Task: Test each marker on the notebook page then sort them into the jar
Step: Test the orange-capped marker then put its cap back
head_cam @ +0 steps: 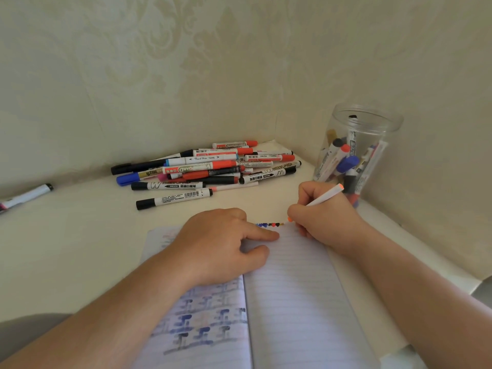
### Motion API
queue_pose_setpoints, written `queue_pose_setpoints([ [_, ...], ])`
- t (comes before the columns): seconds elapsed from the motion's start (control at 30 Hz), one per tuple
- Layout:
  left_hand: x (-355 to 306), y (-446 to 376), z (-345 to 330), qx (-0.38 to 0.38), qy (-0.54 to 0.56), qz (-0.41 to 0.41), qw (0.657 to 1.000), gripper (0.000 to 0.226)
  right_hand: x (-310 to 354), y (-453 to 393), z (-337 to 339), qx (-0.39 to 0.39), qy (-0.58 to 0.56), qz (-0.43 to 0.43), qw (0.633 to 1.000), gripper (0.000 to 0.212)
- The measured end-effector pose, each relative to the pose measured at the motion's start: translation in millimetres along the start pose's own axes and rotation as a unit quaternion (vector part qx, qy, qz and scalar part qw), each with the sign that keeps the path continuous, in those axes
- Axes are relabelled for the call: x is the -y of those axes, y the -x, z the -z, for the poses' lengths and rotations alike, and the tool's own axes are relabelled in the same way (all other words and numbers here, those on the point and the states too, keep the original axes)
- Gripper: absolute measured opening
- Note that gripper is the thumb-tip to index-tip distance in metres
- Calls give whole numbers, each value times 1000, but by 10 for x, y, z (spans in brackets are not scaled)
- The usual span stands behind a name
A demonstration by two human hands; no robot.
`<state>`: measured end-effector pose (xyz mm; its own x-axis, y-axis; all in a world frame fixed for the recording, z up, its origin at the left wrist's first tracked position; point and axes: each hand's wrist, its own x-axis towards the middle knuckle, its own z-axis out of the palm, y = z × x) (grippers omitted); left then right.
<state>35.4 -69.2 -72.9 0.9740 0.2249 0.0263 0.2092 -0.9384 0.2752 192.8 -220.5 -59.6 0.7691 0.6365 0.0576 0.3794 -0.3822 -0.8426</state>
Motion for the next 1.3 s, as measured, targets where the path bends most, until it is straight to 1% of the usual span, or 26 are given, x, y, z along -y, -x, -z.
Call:
queue_pose_setpoints([
  [0.17, -1, 0, -1, -2, -3, 0, 1000, 39, -9, 2, 13, -9, -35, -8, 999, 26],
  [0.37, -4, 2, -2, -8, -4, -4, 1000, 39, -24, -8, 2, 3, 1, 12, 1000, 30],
  [0.57, 0, 9, -7, -12, 2, -6, 1000, 38, -44, -21, 1, -16, -32, -1, 999, 26],
  [0.67, -2, 14, -7, -12, 1, -8, 1000, 39, -56, -28, -6, -6, -19, 3, 1000, 29],
  [0.77, -9, 22, -3, -10, 0, -8, 1000, 39, -43, -25, -9, -1, -33, 4, 999, 30],
  [0.87, -1, 69, 7, -23, 12, -22, 999, 38, -50, -23, 10, -8, -96, 6, 995, 29],
  [0.93, 27, 100, 14, -42, 80, -21, 996, 27, -64, -8, 58, 4, -163, 14, 987, 31],
  [0.97, 49, 103, 12, -53, 121, -13, 991, 24, -61, 9, 81, 18, -200, 17, 979, 30],
  [1.03, 97, 85, 1, -86, 170, 5, 982, 27, -46, 44, 125, 58, -264, 19, 963, 21],
  [1.1, 123, 54, -14, -121, 212, 27, 969, 28, -50, 55, 153, 97, -291, 18, 952, 14],
  [1.13, 131, 42, -19, -135, 237, 40, 961, 25, -55, 52, 170, 112, -296, 14, 948, 13],
  [1.17, 138, 31, -20, -147, 259, 50, 953, 22, -52, 51, 190, 128, -306, 7, 944, 7],
  [1.2, 146, 28, -22, -158, 270, 58, 948, 19, -53, 44, 209, 141, -326, -4, 935, 11],
  [1.23, 153, 30, -22, -168, 269, 63, 946, 17, -56, 39, 230, 150, -345, -15, 926, 22],
  [1.27, 162, 32, -23, -180, 258, 65, 947, 15, -48, 43, 241, 157, -350, -18, 923, 28],
  [1.3, 166, 33, -21, -191, 247, 64, 948, 15, -40, 47, 241, 158, -344, -15, 925, 30],
])
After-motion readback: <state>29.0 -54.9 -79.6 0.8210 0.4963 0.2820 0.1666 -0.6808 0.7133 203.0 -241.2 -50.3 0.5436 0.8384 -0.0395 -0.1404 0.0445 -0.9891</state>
